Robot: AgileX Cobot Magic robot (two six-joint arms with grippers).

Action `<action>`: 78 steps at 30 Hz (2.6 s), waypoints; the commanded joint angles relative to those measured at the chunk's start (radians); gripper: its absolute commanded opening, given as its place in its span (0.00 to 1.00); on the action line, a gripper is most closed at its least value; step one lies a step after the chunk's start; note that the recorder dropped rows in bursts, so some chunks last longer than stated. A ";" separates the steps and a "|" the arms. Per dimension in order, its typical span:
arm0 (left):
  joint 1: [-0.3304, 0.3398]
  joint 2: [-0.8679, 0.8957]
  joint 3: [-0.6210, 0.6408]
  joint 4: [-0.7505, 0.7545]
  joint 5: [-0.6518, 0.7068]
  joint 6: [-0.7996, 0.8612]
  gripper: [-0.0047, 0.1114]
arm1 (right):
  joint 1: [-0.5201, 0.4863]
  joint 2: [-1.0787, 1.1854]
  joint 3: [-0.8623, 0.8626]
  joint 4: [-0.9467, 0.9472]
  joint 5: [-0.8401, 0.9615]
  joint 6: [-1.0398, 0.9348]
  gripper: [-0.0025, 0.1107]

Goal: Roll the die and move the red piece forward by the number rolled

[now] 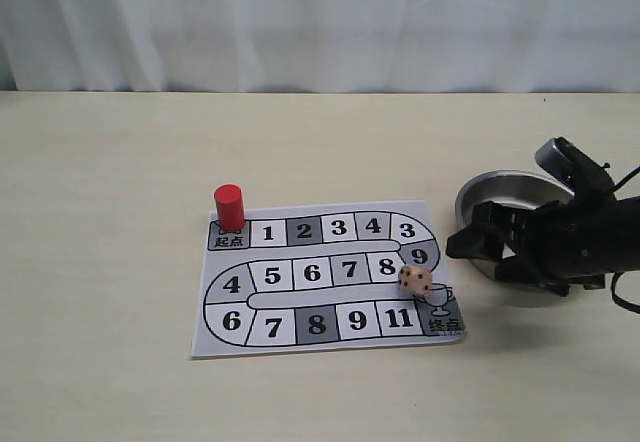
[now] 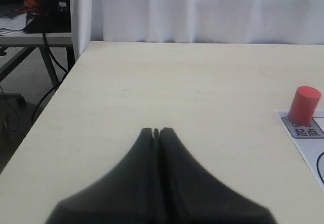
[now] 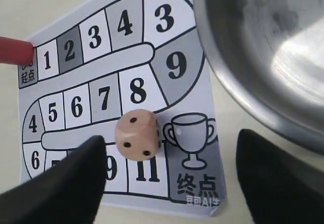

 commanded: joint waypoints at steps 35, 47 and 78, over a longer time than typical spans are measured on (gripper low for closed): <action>-0.008 -0.001 -0.006 -0.002 -0.010 0.000 0.04 | 0.419 -0.003 -0.219 -0.975 -0.045 0.757 0.06; -0.008 -0.001 -0.006 -0.002 -0.010 0.000 0.04 | 0.560 0.156 -0.335 -1.121 -0.009 0.845 0.06; -0.008 -0.001 -0.006 -0.002 -0.010 0.000 0.04 | 0.560 0.271 -0.374 -1.203 -0.014 0.839 0.06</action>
